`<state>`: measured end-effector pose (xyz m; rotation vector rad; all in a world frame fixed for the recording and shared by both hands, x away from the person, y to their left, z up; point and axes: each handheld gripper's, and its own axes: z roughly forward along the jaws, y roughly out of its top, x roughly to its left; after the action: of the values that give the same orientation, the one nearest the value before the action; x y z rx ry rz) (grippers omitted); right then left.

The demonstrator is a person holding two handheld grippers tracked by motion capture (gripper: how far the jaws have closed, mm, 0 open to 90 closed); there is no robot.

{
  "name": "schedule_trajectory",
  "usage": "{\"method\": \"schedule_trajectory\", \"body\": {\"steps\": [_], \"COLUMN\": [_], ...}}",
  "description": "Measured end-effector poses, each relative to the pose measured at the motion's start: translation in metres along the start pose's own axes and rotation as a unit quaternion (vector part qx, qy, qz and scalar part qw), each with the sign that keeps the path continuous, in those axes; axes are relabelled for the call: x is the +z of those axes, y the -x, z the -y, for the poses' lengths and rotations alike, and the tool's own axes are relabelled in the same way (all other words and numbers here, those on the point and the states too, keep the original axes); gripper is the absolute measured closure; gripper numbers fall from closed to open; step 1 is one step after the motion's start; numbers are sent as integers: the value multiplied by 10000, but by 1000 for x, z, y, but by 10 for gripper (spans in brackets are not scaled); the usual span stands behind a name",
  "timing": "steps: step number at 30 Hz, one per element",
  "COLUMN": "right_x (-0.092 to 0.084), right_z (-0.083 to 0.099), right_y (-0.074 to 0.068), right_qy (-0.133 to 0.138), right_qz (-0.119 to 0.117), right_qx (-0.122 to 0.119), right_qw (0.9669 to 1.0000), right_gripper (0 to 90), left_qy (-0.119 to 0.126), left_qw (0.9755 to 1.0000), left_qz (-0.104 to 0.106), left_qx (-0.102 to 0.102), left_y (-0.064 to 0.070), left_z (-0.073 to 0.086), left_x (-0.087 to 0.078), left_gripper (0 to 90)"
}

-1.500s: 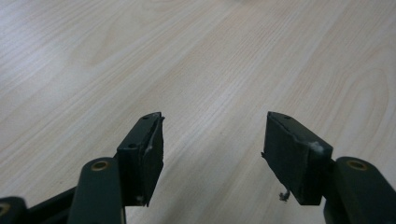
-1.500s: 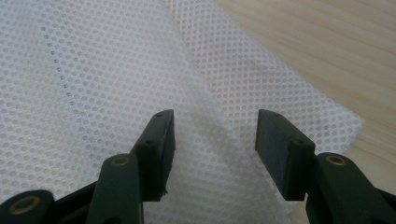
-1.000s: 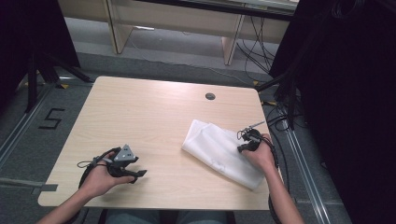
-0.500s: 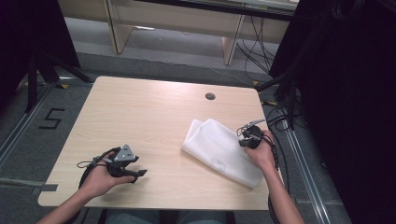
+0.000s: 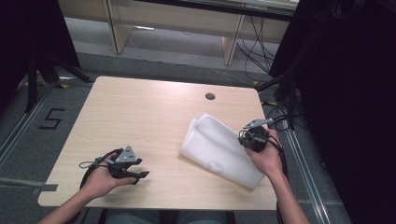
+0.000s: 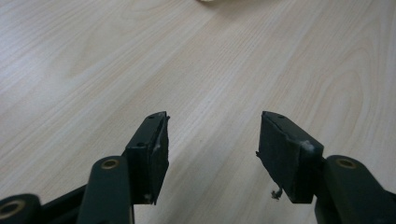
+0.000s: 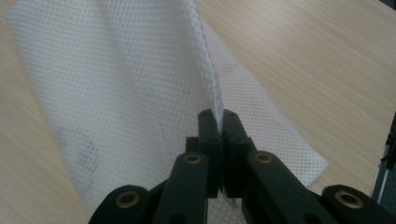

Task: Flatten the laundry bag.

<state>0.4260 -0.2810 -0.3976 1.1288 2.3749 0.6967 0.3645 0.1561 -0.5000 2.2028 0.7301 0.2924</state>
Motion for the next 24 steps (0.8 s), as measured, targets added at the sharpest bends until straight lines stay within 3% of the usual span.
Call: {"method": "schedule_trajectory", "body": {"steps": [5, 8, 14, 17, 21, 24], "right_x": [-11, -20, -35, -39, -43, -46], "right_z": [2, 4, 13, 16, 25, 31], "right_y": [-6, -14, -41, -48, -65, -73], "right_qy": [91, 61, 144, 79, 162, -1], "right_qz": [-75, -258, -665, -777, -962, -1122], "right_qx": [-43, -70, 50, -60, -151, -182], "right_qw": [9999, 9996, 9977, 9969, 9951, 9935], "right_gripper": [895, 895, 894, 894, 893, 893], "left_qy": [-1, -4, -2, -10, -18, -7], "left_qw": [10000, 10000, 10000, 9999, 9999, 9999], "left_qz": [23, 24, 27, 13, 16, 25], "left_qx": [-9, -6, 4, 148, 138, 129], "left_y": [0, 0, 1, -1, 0, 0], "left_z": [0, 0, 0, -1, -1, -1], "left_x": [0, 0, 1, 0, 0, 0], "left_gripper": [426, 426, 425, 425, 424, 424]}}
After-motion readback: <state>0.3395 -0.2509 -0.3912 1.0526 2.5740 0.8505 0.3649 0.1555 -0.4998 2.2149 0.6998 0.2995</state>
